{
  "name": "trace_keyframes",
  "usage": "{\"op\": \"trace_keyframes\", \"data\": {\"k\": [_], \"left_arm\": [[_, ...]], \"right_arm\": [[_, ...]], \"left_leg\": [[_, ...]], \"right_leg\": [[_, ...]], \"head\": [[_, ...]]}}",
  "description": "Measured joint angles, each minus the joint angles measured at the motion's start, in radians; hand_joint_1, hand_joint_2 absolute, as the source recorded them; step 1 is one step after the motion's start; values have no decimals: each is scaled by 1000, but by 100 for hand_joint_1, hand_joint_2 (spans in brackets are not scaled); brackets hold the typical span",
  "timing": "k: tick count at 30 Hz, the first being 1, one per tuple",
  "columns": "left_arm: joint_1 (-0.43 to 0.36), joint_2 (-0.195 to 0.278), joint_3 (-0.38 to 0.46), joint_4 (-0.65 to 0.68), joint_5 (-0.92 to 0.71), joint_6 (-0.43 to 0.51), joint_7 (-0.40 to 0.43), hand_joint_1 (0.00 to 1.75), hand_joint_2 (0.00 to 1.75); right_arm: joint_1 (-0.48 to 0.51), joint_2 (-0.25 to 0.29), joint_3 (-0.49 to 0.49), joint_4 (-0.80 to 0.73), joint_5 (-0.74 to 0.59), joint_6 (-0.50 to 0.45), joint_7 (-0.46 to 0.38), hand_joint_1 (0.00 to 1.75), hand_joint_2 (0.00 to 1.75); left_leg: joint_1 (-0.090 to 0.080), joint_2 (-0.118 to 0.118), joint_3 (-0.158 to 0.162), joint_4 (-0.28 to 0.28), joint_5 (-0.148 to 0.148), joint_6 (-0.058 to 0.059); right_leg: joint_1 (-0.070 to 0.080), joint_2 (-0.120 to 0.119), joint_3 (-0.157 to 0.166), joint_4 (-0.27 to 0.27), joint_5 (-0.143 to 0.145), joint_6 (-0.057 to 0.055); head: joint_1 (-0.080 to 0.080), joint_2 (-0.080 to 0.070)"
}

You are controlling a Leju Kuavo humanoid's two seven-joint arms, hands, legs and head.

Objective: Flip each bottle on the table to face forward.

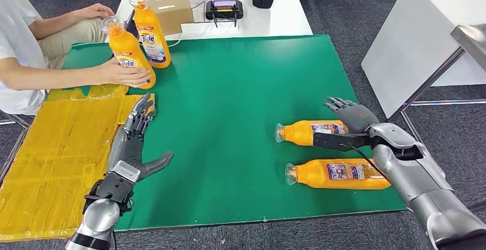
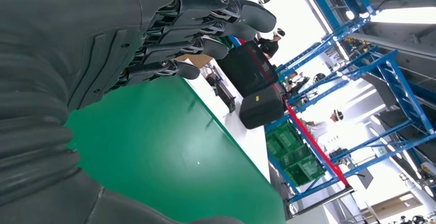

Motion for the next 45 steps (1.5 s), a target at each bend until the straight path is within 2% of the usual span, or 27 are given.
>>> {"op": "trace_keyframes", "data": {"k": [6, 11, 18, 23, 27, 31, 32, 36, 37, 39, 45], "left_arm": [[3, -2, -19, 3, 6, 2, -1, 0, 175], [3, -6, -34, 13, 8, 2, 2, 0, 175], [2, -18, -59, 19, 25, -14, 22, 0, 175], [1, -25, -74, 20, 27, -20, 25, 0, 175], [0, -27, -83, 25, 29, -21, 28, 0, 175], [-1, -30, -88, 33, 36, -22, 31, 0, 175], [-2, -31, -89, 34, 37, -22, 31, 0, 175], [-2, -33, -90, 36, 37, -23, 33, 0, 175], [-2, -34, -90, 36, 38, -23, 33, 0, 175], [-2, -35, -90, 37, 39, -23, 33, 0, 175], [-2, -37, -90, 48, 47, -28, 36, 0, 175]], "right_arm": [[7, -48, 19, 11, -49, 5, -7, 0, 175], [14, -49, 29, 45, -21, -46, 37, 0, 175], [19, 20, 45, 178, 106, -184, 97, 0, 175], [10, 67, 49, 257, 152, -208, 106, 0, 175], [-3, 97, 49, 301, 188, -226, 112, 16, 175], [-13, 132, 49, 344, 217, -245, 116, 17, 175], [-15, 138, 49, 351, 220, -247, 117, 25, 175], [-21, 154, 48, 373, 224, -248, 118, 140, 175], [-21, 158, 48, 378, 226, -248, 118, 151, 175], [-23, 164, 48, 387, 231, -251, 118, 159, 175], [-28, 175, 47, 402, 250, -274, 123, 174, 175]], "left_leg": [[0, 0, 0, 0, 0, 0], [0, 0, 0, 0, 0, 0], [0, 2, 0, 0, 0, 0], [0, 3, 1, 0, 0, 0], [0, 7, 5, 0, -2, 1], [0, 10, 9, 0, -2, 1], [0, 10, 10, 0, -2, 1], [1, 10, 12, 0, -1, 1], [1, 10, 12, 0, -1, 1], [1, 10, 12, 0, -1, 2], [0, 10, 11, 0, 0, 2]], "right_leg": [[0, 0, 0, 0, 0, 0], [0, 0, 0, 0, 0, 0], [0, 0, 0, 0, 0, 0], [0, 2, 0, 0, 0, 0], [0, 5, 2, -1, 0, 0], [0, 8, 5, -1, 1, 0], [0, 8, 6, -1, 1, 0], [0, 8, 7, -1, 3, -2], [0, 8, 7, -1, 3, -2], [0, 8, 7, -1, 3, -2], [0, 8, 7, -1, 4, -1]], "head": [[0, 0], [0, 0], [0, 0], [0, 0], [0, 0], [0, 0], [0, 0], [0, 0], [0, 0], [0, 0], [0, 0]]}}
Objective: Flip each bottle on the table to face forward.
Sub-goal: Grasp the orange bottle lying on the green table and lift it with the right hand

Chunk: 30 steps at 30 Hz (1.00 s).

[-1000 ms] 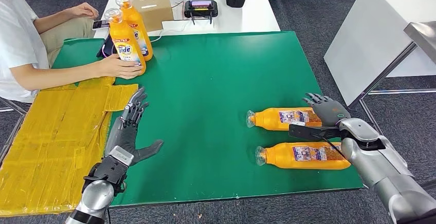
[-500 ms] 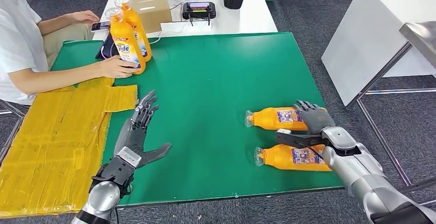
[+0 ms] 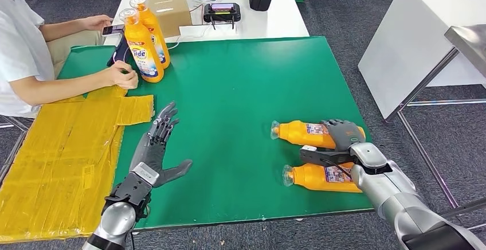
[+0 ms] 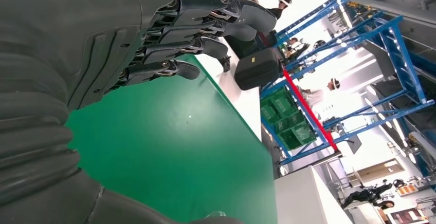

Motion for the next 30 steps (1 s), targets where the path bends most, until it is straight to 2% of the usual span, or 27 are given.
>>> {"op": "trace_keyframes", "data": {"k": [9, 11, 14, 17, 22, 25, 30], "left_arm": [[2, -4, 0, 4, 6, -7, 2, 0, 175], [6, -6, 0, 4, 5, -12, 7, 0, 175], [19, -11, 0, 3, -8, -19, 18, 0, 175], [31, -18, 0, 3, -20, -23, 25, 0, 175], [36, -28, -4, 3, -28, -24, 27, 0, 175], [36, -31, -9, 4, -29, -24, 28, 0, 175], [36, -32, -14, 4, -29, -24, 28, 0, 175]], "right_arm": [[3, 9, -15, -3, 46, -63, 47, 175, 175], [18, 14, -27, -19, 91, -144, 89, 175, 175], [76, 41, -85, -122, 114, -327, 115, 175, 175], [161, 85, -180, -316, 51, -421, 75, 175, 175], [276, 165, -297, -594, -128, -467, -40, 175, 175], [318, 199, -334, -687, -177, -482, -78, 175, 175], [350, 224, -363, -764, -183, -483, -87, 175, 175]], "left_leg": [[0, 0, -2, 0, 0, 0], [0, -1, -3, 0, 0, 0], [0, -1, -5, 0, 1, 1], [0, -2, -6, 0, 1, 0], [0, -6, -10, 0, 1, 0], [0, -5, -10, 0, 0, 0], [-1, -6, -11, 0, 0, 1]], "right_leg": [[0, 0, -1, 0, 0, 0], [0, -1, -1, 0, 0, 0], [0, -1, -3, 1, 0, 0], [1, -2, -5, 1, -1, 0], [1, -5, -7, 1, -2, 1], [0, -5, -8, 1, -3, 2], [0, -5, -8, 0, -3, 2]], "head": [[0, 0], [0, 0], [0, 0], [0, 0], [0, 0], [0, 0], [0, 0]]}}
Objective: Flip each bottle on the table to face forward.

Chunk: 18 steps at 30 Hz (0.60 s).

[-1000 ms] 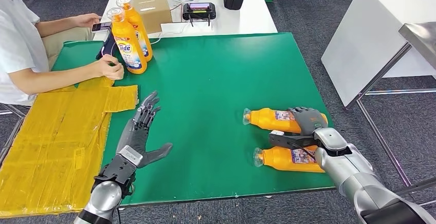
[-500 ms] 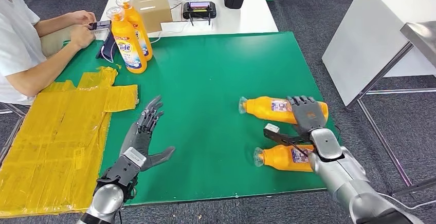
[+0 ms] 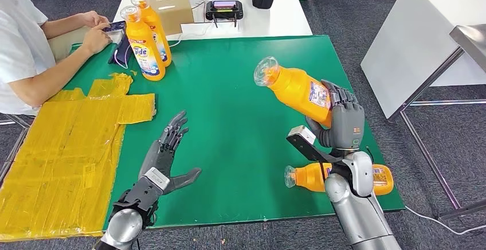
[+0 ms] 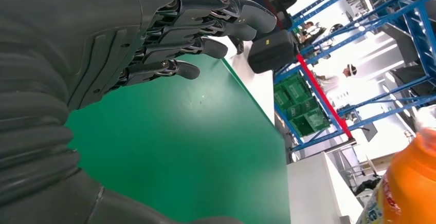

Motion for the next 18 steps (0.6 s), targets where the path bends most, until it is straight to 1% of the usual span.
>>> {"op": "trace_keyframes", "data": {"k": [3, 6, 8, 11, 12, 13, 16, 18], "left_arm": [[0, 0, -3, 0, 0, 0, 0, 0, 175], [0, -1, -9, 0, 1, 1, 0, 0, 175], [-1, -1, -12, 1, 6, 3, 1, 0, 175], [-5, -1, -17, 2, 20, 6, 2, 0, 175], [-8, -1, -20, 3, 25, 6, 2, 0, 175], [-12, -1, -23, 5, 28, 7, 2, 0, 175], [-18, -1, -30, 8, 32, 8, 2, 0, 175], [-19, -1, -33, 9, 34, 9, 2, 0, 175]], "right_arm": [[12, 12, -14, -25, -13, -14, -16, 175, 175], [31, 36, -24, -59, -88, -31, -60, 175, 175], [47, 57, -23, -85, -201, 21, -94, 175, 175], [60, 94, 3, -103, -439, 214, -135, 175, 175], [62, 106, 18, -103, -500, 270, -145, 175, 175], [63, 117, 32, -101, -533, 302, -151, 175, 175], [65, 142, 61, -95, -563, 319, -164, 175, 175], [65, 148, 69, -93, -572, 321, -168, 175, 175]], "left_leg": [[0, 0, 0, 0, 0, 0], [0, 0, 0, 0, 0, 0], [0, 1, 0, 0, 0, 0], [1, 1, 0, 0, 0, 0], [1, 1, 0, 0, 0, 0], [1, 1, 0, 0, 0, 0], [1, 1, 0, 0, 0, 0], [1, 1, -1, 0, 0, 0]], "right_leg": [[0, 0, 0, 0, 0, 0], [0, 0, 0, 0, 0, 0], [1, 0, 0, 0, 0, 0], [1, 1, -1, 0, 0, 0], [1, 1, -1, 0, 0, 0], [1, 1, -1, 0, 0, 0], [1, 0, -1, 0, 0, 0], [1, 0, -1, 0, 0, 0]], "head": [[0, 0], [0, 0], [0, 0], [0, 0], [0, 0], [0, 0], [0, 0], [0, 0]]}}
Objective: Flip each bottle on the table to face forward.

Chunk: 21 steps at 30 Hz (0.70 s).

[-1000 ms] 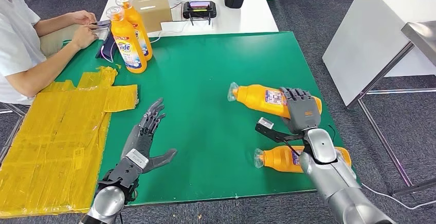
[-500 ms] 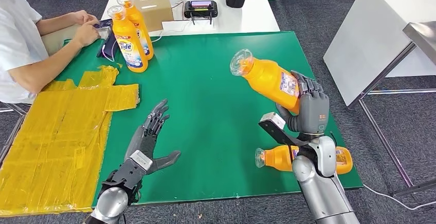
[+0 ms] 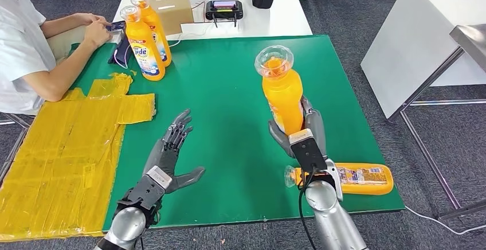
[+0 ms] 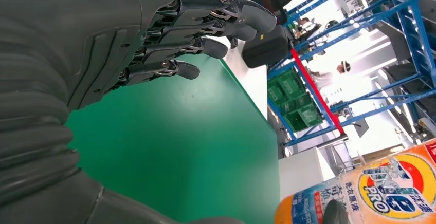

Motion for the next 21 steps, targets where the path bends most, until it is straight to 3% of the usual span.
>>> {"op": "trace_keyframes", "data": {"k": [11, 21], "left_arm": [[-9, 1, -37, 3, -2, 24, -4, 0, 175], [-24, 4, -51, 8, 34, 54, -11, 0, 175]], "right_arm": [[-5, 62, 116, 108, -119, 171, -16, 175, 175], [-8, 98, 287, 189, -83, 157, -34, 175, 175]], "left_leg": [[0, 0, 0, 0, 0, 0], [0, 0, -1, 0, 0, 0]], "right_leg": [[1, 0, -1, 0, 0, 0], [0, 0, -1, 0, 0, 0]], "head": [[0, 0], [0, 0]]}}
